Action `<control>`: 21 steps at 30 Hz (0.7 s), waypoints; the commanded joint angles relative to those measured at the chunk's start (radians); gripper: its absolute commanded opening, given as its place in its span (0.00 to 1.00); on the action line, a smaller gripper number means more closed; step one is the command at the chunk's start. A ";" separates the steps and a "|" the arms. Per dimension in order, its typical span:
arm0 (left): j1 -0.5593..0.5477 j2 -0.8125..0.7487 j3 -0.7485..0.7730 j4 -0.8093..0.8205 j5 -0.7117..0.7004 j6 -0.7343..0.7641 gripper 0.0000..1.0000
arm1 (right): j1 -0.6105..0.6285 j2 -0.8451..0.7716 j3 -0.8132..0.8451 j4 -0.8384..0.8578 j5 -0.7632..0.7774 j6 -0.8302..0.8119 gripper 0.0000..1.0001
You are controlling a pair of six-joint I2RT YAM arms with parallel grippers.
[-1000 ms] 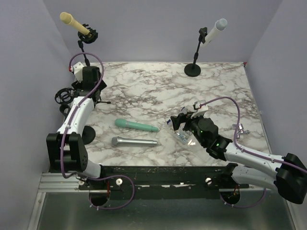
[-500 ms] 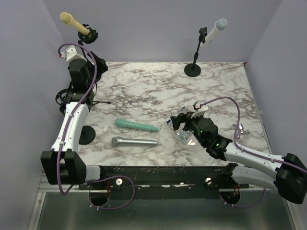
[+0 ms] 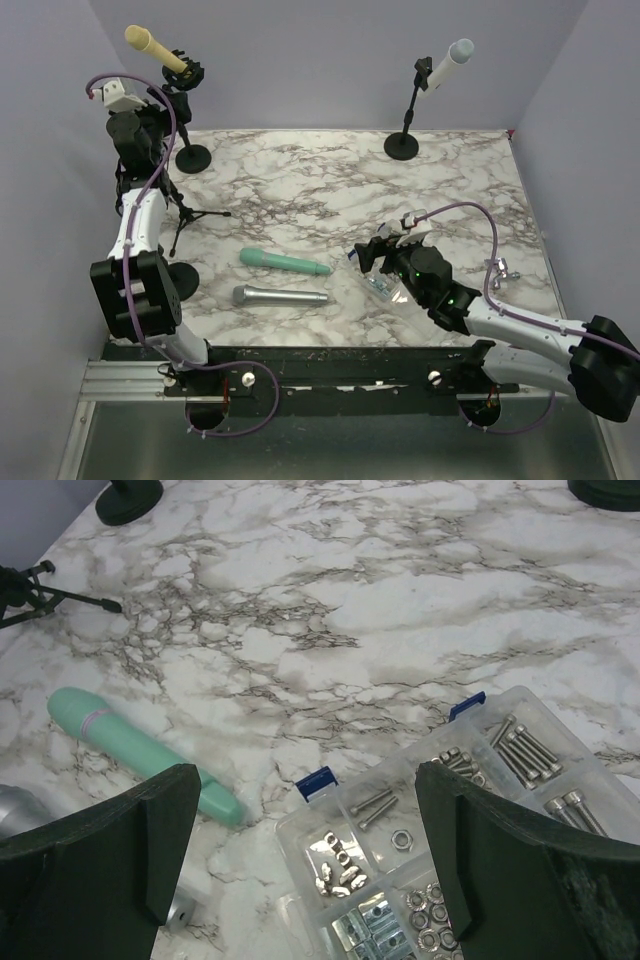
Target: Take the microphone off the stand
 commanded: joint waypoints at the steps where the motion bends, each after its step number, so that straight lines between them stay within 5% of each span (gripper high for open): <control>1: 0.013 0.071 0.034 0.228 0.103 0.088 0.80 | -0.009 0.022 -0.015 0.040 -0.002 0.007 0.98; 21: 0.028 0.545 0.533 0.415 0.075 -0.074 0.75 | -0.013 0.048 -0.057 0.125 -0.035 -0.006 0.98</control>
